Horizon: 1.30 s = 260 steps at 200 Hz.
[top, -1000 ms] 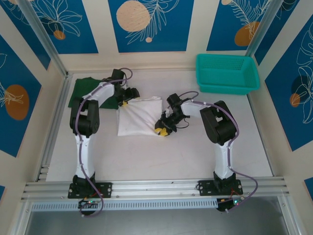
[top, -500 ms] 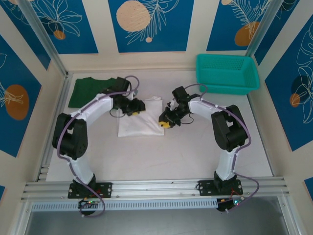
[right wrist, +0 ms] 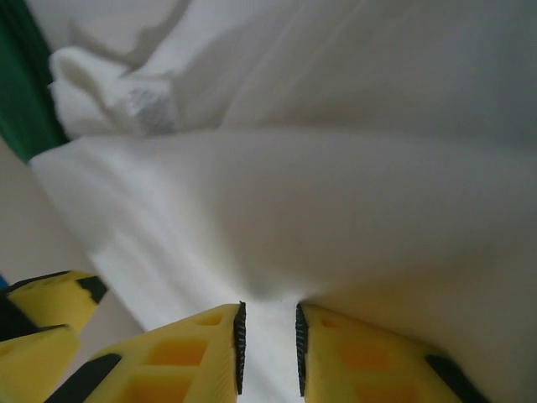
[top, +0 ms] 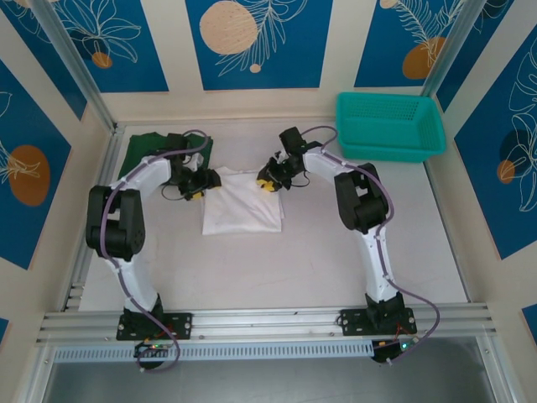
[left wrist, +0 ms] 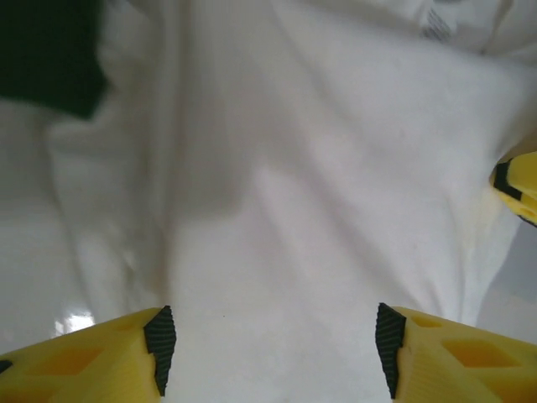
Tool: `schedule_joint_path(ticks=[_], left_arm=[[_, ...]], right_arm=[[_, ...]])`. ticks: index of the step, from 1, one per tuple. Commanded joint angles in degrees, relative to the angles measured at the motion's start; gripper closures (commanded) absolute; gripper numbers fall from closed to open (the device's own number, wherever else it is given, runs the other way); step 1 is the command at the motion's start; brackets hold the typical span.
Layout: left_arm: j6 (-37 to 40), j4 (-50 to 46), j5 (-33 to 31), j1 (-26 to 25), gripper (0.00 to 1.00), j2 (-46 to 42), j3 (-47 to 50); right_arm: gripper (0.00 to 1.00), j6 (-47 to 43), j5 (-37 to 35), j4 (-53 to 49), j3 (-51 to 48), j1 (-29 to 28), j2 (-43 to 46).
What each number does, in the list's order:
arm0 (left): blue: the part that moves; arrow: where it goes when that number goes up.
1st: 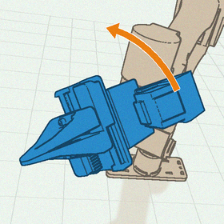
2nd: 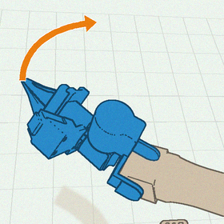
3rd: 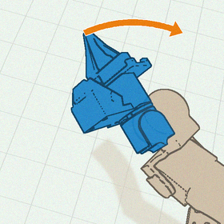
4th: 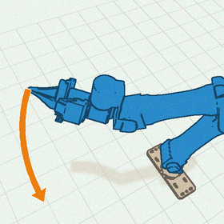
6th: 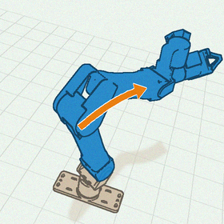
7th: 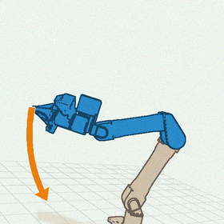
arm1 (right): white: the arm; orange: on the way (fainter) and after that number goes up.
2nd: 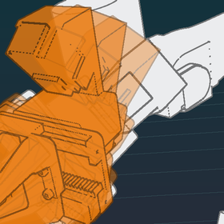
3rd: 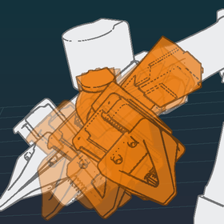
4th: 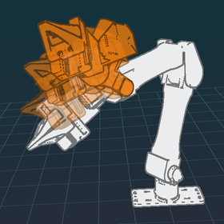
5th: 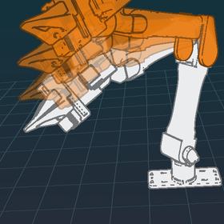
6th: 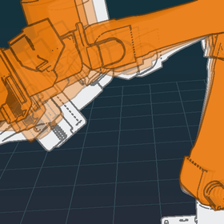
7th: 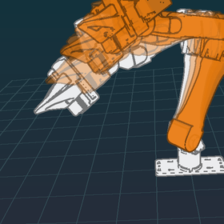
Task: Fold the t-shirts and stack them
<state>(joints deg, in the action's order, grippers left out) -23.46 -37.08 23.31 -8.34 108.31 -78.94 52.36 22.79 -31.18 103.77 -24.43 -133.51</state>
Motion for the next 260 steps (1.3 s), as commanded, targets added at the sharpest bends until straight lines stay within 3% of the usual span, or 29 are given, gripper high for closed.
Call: schedule_joint_path(ticks=[1,41,83,108,124,149,160,208,240,260], left_arm=[[3.45,-2.46,0.85,0.91,0.27,2.74,-1.38],[5.11,-0.34,6.76,1.84,0.24,8.23,0.53],[6.93,1.57,4.98,1.29,0.24,10.86,0.49],[7.15,2.19,7.49,-0.53,0.28,13.36,-2.01],[7.68,1.74,5.24,-2.54,0.31,14.22,-3.52],[5.93,3.05,4.97,-3.87,0.46,16.20,-4.51],[5.07,3.68,4.41,-4.22,0.48,16.58,-4.71],[6.77,0.50,-0.29,-3.46,0.24,8.68,-4.55],[7.24,0.38,-5.32,-1.09,0.18,3.31,-2.21],[7.49,0.17,-3.20,-1.22,0.17,6.29,-3.92]], right_arm=[[0.73,2.07,-4.45,-6.45,3.12,0.61,-2.35],[0.69,4.97,-1.96,-4.63,-1.46,3.46,-1.85],[0.65,3.84,0.39,-3.95,-3.13,4.02,0.07],[0.62,1.94,2.09,-2.65,-4.08,3.64,2.34],[0.61,1.07,2.35,-2.25,-5.06,3.51,3.62],[0.61,0.98,2.36,-1.52,-7.00,3.81,4.59],[0.61,0.99,2.50,-1.59,-7.56,4.15,4.71],[0.60,-0.57,2.00,-1.94,-8.91,5.54,6.42],[0.60,-1.20,2.08,-1.96,-8.89,5.96,6.21],[0.60,-1.78,2.35,-2.15,-8.44,5.87,5.62]])
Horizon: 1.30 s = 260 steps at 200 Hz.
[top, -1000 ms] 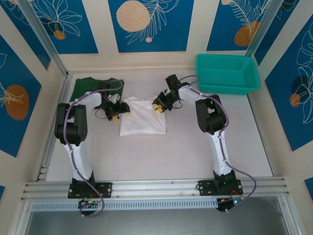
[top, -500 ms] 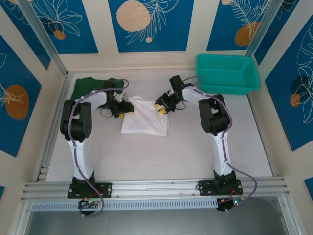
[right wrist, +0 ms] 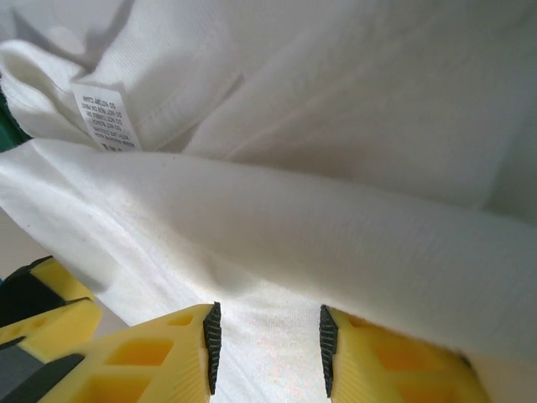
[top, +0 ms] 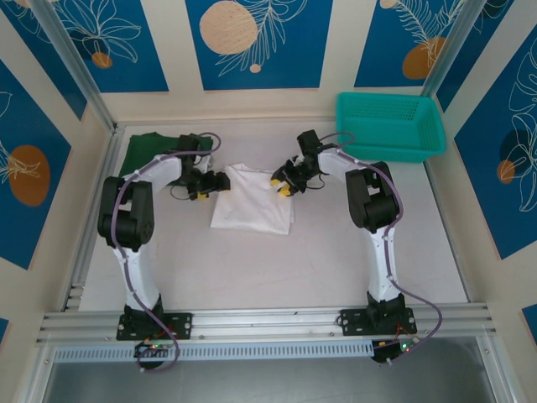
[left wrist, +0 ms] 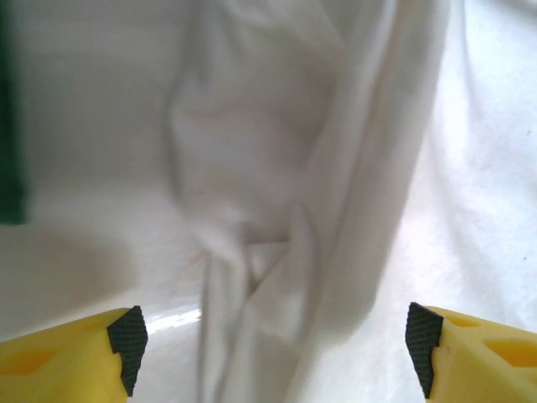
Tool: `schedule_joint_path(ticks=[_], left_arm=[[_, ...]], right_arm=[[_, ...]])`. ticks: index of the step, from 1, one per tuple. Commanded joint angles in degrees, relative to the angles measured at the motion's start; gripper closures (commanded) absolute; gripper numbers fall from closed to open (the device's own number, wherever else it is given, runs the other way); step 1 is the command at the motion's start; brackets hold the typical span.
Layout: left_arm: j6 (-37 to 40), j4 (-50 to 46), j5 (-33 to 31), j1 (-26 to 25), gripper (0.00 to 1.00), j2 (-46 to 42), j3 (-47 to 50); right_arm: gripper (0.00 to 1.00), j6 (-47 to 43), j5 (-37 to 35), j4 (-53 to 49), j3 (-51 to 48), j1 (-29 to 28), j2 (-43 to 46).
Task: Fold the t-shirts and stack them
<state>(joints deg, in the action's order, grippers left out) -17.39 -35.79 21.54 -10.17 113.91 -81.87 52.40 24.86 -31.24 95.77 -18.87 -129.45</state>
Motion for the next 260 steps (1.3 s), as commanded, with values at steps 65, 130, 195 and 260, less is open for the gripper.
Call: schedule_joint_path(ticks=[65,130,195,260], left_arm=[[0.92,-2.08,-4.75,-5.83,0.24,12.94,-10.81],[-2.92,4.53,-6.07,-8.52,0.57,14.98,-11.90],[-5.11,5.73,-11.79,-10.48,0.91,19.58,-22.67],[0.27,-1.86,-18.19,-9.53,1.00,19.51,-39.67]], right_arm=[[0.60,-3.08,0.93,-3.20,0.91,-0.19,1.07],[0.60,-3.87,1.42,-3.73,1.69,-0.51,2.43],[0.59,-7.41,0.16,-9.15,3.29,-0.14,8.90],[0.54,-9.84,-5.37,-13.37,-15.84,3.36,35.80]])
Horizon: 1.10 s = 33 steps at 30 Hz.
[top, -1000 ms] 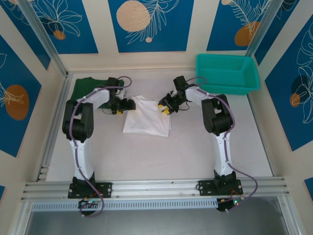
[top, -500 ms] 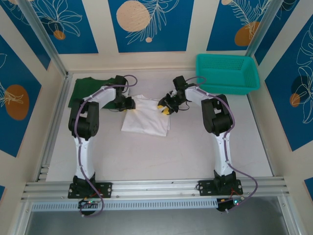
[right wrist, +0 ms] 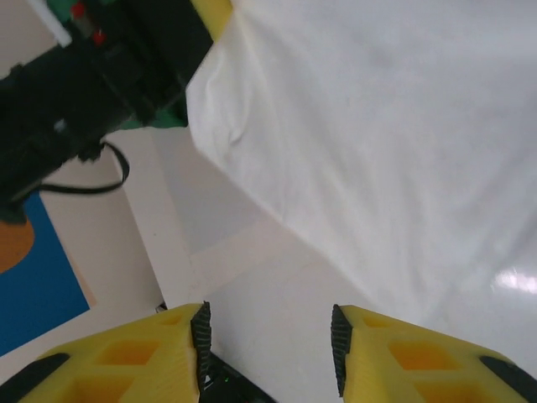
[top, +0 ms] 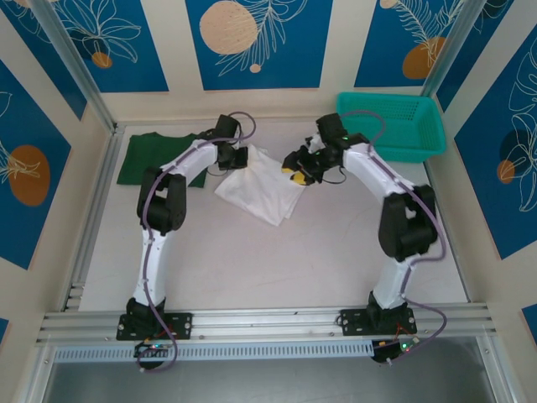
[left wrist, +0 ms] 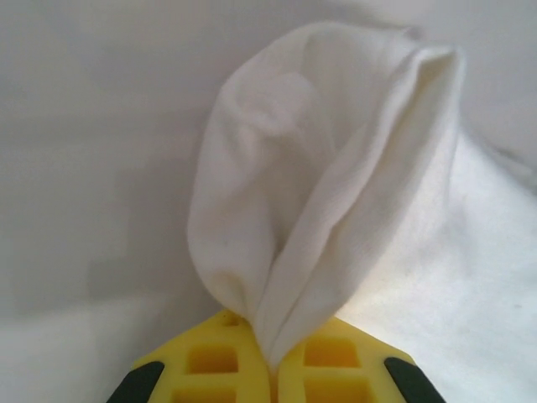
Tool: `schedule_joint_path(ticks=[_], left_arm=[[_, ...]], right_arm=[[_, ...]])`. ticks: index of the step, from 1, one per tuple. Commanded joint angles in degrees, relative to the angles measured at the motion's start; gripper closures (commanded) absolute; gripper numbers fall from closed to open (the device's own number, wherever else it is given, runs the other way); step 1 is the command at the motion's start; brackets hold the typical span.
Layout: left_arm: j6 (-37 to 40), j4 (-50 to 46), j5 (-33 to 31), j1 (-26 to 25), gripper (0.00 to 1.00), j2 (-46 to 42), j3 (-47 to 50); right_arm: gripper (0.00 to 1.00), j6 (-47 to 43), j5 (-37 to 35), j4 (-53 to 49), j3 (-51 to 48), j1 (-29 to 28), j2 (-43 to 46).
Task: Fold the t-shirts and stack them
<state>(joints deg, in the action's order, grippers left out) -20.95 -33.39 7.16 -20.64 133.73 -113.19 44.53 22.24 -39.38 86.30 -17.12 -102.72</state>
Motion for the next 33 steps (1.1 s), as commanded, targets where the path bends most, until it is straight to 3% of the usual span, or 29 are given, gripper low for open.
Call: schedule_joint_path(ticks=[1,7,12,20,33], left_arm=[[4.00,-4.64,-3.81,0.99,1.00,-0.31,-8.75],[9.96,-18.42,-0.52,3.63,1.00,2.69,-26.17],[15.26,-24.68,-2.37,4.97,1.00,2.45,-32.05],[20.75,-28.63,-2.10,7.97,1.00,-1.50,-32.77],[22.92,-32.32,3.05,17.55,1.00,-5.21,-34.42]], right_arm=[[0.54,-1.98,-2.87,-5.30,-6.57,1.68,9.53],[0.50,-1.13,-5.78,-9.25,-16.81,5.10,24.40],[0.49,0.12,-7.37,-10.80,-20.96,6.92,30.76],[0.49,0.81,-6.68,-11.66,-21.88,7.03,31.05],[0.49,0.80,-6.60,-12.50,-20.76,4.45,28.73]])
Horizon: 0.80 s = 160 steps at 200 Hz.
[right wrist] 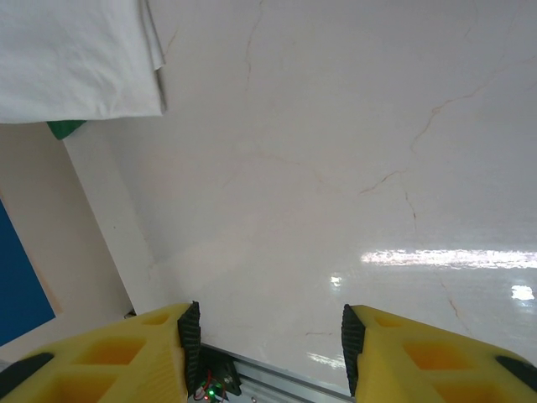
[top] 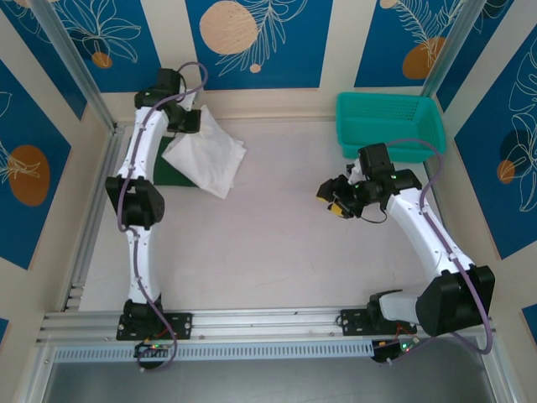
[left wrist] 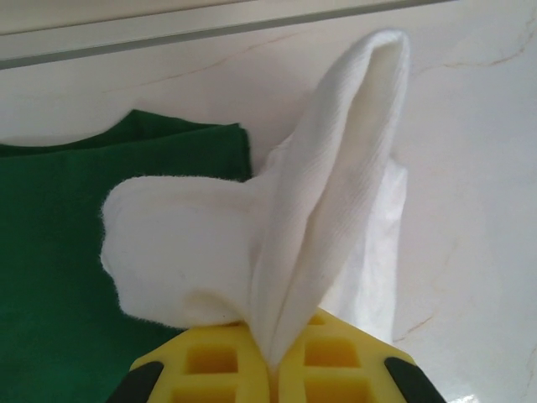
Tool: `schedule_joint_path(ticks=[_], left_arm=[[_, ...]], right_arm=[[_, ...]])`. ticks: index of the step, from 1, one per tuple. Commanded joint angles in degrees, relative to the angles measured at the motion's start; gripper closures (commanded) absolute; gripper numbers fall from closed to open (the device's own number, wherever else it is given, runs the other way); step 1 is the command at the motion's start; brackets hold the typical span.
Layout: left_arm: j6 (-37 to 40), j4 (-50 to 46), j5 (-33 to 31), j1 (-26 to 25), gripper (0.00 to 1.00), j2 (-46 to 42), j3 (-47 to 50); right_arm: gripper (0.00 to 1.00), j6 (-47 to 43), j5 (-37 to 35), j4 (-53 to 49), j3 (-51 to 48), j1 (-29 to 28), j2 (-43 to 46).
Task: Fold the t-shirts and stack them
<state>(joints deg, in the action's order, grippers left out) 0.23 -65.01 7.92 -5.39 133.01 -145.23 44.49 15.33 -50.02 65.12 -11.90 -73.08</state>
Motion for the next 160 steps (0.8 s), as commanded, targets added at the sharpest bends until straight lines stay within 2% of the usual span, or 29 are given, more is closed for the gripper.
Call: schedule_joint_path(ticks=[1,35,82,113,154,160], left_arm=[[1.87,-0.56,2.35,2.99,1.00,-4.66,-2.79],[0.49,0.13,4.04,6.17,1.00,-4.74,-5.23],[1.26,2.20,3.67,7.52,1.00,-4.24,-5.23],[0.14,2.88,5.78,11.01,1.00,-1.93,-5.24],[0.92,5.62,3.26,14.27,1.00,3.76,-5.15],[0.94,6.19,1.10,14.64,0.94,5.19,-5.15]], right_arm=[[0.49,0.87,0.31,-2.01,0.73,-0.99,-1.23],[0.49,0.76,-0.47,-3.11,3.12,-3.15,-3.33],[0.49,1.31,-1.09,-3.14,5.24,-6.36,-6.21],[0.49,1.39,-1.27,-3.85,6.14,-7.57,-7.33],[0.49,1.52,-1.27,-5.29,6.52,-8.40,-8.15],[0.49,1.52,-1.28,-5.59,6.66,-8.57,-8.23]])
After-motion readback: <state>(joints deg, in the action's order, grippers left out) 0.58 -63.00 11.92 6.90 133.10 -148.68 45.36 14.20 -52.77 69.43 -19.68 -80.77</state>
